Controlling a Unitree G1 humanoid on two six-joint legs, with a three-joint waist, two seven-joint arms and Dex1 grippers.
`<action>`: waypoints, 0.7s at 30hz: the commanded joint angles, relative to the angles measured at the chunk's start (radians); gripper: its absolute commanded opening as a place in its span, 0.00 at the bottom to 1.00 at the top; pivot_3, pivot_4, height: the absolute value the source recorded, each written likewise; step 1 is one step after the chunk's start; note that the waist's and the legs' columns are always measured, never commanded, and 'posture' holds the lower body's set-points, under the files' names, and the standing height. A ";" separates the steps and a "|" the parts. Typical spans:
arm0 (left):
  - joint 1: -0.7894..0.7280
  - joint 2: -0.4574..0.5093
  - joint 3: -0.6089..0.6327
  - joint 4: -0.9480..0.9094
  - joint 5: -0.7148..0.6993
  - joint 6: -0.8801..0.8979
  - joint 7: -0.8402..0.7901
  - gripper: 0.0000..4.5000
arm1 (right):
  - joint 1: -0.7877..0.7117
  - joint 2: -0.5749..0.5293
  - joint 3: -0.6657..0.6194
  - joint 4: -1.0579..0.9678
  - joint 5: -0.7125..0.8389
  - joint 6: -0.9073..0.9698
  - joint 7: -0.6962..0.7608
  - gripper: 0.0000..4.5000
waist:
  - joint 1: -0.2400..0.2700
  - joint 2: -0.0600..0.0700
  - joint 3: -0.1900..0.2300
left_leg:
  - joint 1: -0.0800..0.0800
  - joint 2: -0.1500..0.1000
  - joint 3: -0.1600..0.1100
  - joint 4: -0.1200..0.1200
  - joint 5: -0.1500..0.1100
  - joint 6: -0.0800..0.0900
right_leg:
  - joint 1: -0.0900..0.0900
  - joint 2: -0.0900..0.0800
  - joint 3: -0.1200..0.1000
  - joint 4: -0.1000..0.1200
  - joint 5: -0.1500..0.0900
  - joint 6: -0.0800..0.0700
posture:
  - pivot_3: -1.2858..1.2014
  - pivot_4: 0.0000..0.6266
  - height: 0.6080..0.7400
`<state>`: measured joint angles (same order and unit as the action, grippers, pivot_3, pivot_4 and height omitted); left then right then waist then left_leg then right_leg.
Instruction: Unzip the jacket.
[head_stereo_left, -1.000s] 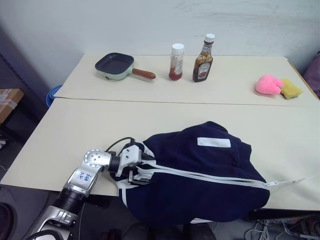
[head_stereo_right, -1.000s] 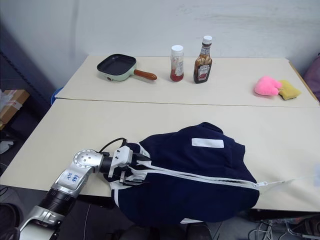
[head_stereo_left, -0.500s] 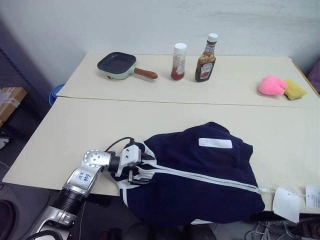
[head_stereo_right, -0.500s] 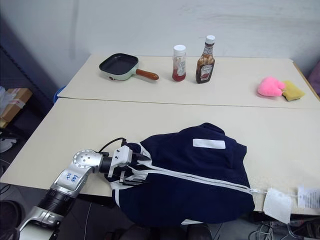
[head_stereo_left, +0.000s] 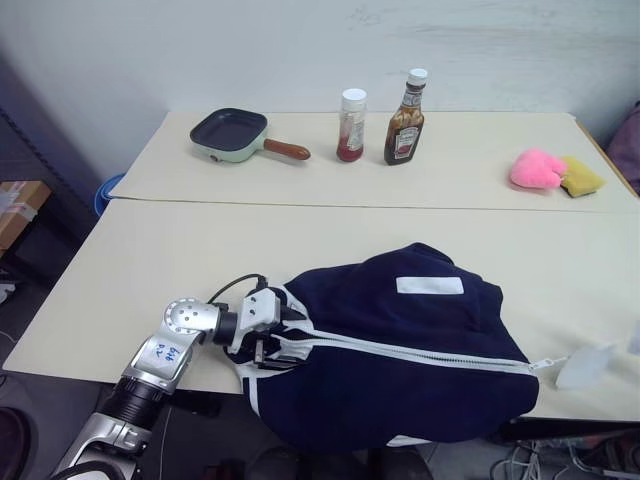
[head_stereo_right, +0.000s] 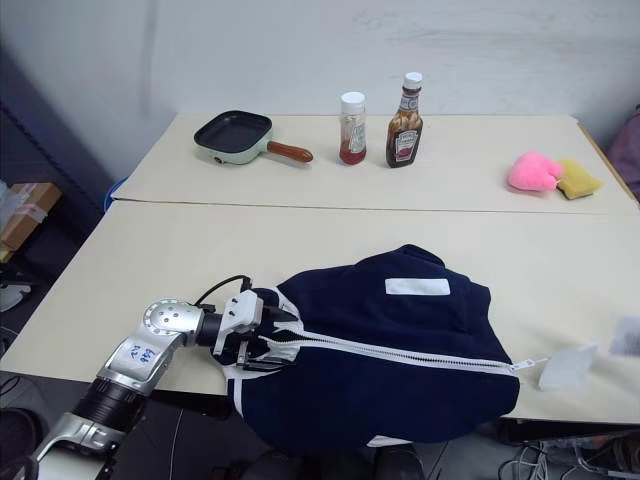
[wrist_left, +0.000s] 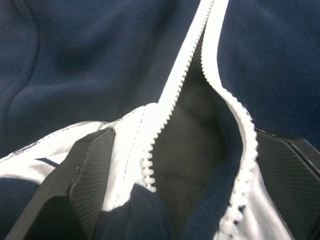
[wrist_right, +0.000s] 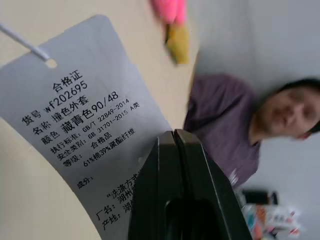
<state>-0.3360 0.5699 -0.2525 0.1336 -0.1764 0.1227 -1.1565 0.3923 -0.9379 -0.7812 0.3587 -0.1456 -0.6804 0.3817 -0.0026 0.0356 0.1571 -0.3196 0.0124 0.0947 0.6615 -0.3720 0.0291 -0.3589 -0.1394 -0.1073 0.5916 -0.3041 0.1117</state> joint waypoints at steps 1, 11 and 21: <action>0.068 0.034 -0.047 0.105 0.067 0.074 0.009 1.00 | -0.014 -0.041 0.012 0.024 0.008 0.002 -0.001 0.00 | 0.002 -0.002 0.000 | 0.000 0.000 0.000 -0.001 0.000 0.000 | 0.000 0.000 -0.001 0.000 0.000 0.000 | 0.52 0.24 1.00; 0.095 0.053 -0.024 0.085 0.052 0.074 0.002 1.00 | 0.194 -0.048 -0.057 0.244 0.016 0.112 -0.021 0.00 | -0.001 -0.002 0.000 | 0.000 0.000 0.000 -0.006 -0.001 0.004 | 0.000 0.000 0.000 -0.002 -0.001 -0.002 | 0.52 0.24 1.00; 0.094 0.054 -0.024 0.092 0.044 0.064 -0.002 1.00 | 0.067 -0.042 0.070 0.058 0.070 0.013 -0.026 0.00 | -0.005 -0.002 0.000 | 0.000 0.000 0.000 -0.010 0.003 -0.002 | 0.000 0.000 0.000 -0.005 -0.001 -0.001 | 0.52 0.24 1.00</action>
<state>-0.3081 0.5974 -0.2303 0.1230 -0.1992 0.1221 -1.1658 0.4715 -0.9735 -0.7231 0.4760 -0.1055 -0.6526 0.3458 -0.0072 0.0335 0.1573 -0.3197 0.0124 0.0951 0.6501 -0.3690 0.0271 -0.3581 -0.1388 -0.1075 0.5865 -0.3050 0.1102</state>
